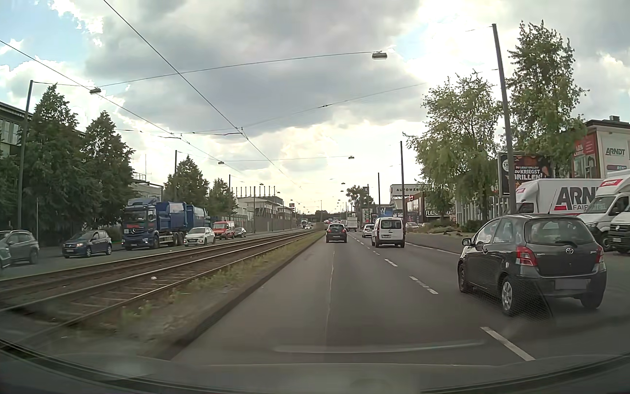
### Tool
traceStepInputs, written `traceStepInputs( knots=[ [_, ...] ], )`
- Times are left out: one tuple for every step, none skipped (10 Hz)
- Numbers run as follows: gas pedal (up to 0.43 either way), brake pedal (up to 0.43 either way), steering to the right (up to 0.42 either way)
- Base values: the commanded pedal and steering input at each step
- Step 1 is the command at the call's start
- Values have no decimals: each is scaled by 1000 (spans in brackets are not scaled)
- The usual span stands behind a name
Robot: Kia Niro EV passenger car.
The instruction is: Follow the waypoints while adhering to traffic rules and regulations
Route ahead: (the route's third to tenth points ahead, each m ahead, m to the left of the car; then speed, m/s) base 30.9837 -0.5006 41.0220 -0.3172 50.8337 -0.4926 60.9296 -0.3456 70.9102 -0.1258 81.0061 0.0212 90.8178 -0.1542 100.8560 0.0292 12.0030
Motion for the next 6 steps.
traceStepInputs(
  knots=[
    [28,30,-1],
    [28,30,-1],
    [28,30,-1],
    [28,30,0],
    [39,30,0],
    [39,30,0]
  ],
)
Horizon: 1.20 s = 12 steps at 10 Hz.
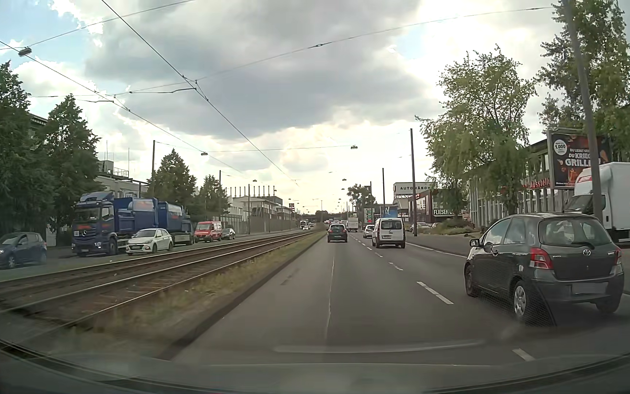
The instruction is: Follow the waypoints while adhering to traffic rules and regulations
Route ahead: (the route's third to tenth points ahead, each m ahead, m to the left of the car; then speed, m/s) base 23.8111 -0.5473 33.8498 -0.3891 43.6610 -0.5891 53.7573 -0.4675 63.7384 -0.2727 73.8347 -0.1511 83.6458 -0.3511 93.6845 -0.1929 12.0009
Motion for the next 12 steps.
traceStepInputs(
  knots=[
    [39,30,0],
    [39,30,-1],
    [39,37,-1],
    [47,30,-1],
    [47,30,-1],
    [47,30,0],
    [47,30,0],
    [47,37,0],
    [47,30,0],
    [47,30,0],
    [47,30,-1],
    [47,30,0]
  ],
)
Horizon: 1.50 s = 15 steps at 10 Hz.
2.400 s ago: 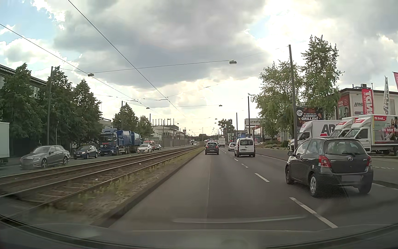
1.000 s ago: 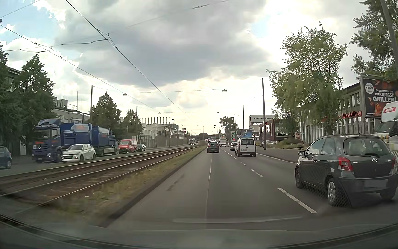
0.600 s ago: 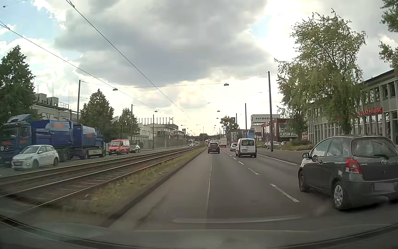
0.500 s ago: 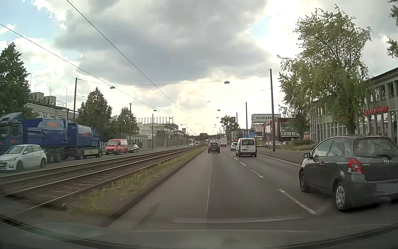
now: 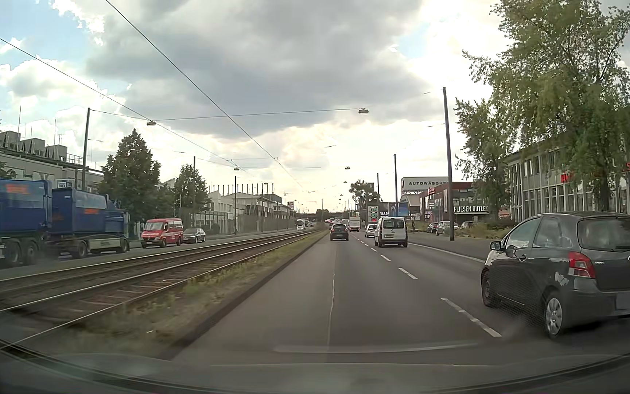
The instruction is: Follow the waypoints while adhering to traffic rules and regulations
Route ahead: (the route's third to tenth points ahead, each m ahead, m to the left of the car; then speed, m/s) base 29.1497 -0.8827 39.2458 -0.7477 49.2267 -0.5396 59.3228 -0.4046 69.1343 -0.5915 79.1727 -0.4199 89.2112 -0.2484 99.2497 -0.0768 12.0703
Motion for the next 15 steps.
traceStepInputs(
  knots=[
    [47,30,0],
    [47,30,0],
    [47,30,0],
    [47,30,-1],
    [47,30,-1],
    [47,30,0],
    [47,30,0],
    [47,30,0],
    [47,30,0],
    [47,30,0],
    [47,30,0],
    [47,30,0],
    [47,30,0],
    [47,30,0],
    [47,30,0]
  ],
)
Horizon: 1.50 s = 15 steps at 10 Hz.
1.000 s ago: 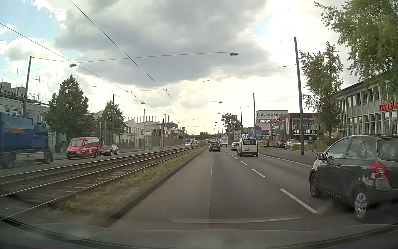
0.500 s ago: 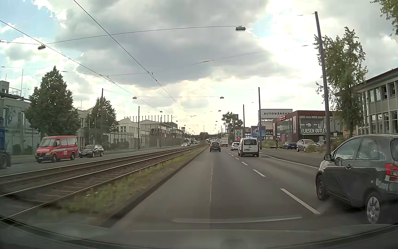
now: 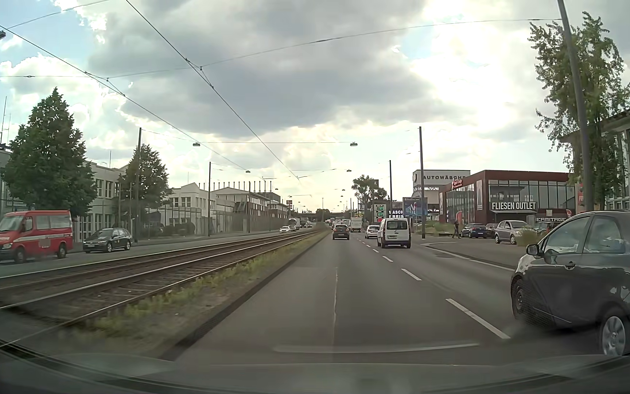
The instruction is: Follow the waypoints while adhering to traffic rules and regulations
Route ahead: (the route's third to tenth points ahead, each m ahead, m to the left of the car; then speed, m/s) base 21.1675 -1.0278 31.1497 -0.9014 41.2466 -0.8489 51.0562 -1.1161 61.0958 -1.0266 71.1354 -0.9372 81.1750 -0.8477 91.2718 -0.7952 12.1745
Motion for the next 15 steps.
traceStepInputs(
  knots=[
    [47,30,0],
    [47,30,0],
    [47,30,0],
    [47,30,0],
    [47,37,0],
    [47,30,0],
    [47,30,0],
    [47,30,0],
    [47,30,0],
    [47,30,0],
    [47,30,1],
    [47,30,1],
    [47,30,1],
    [47,30,1],
    [47,30,1]
  ],
)
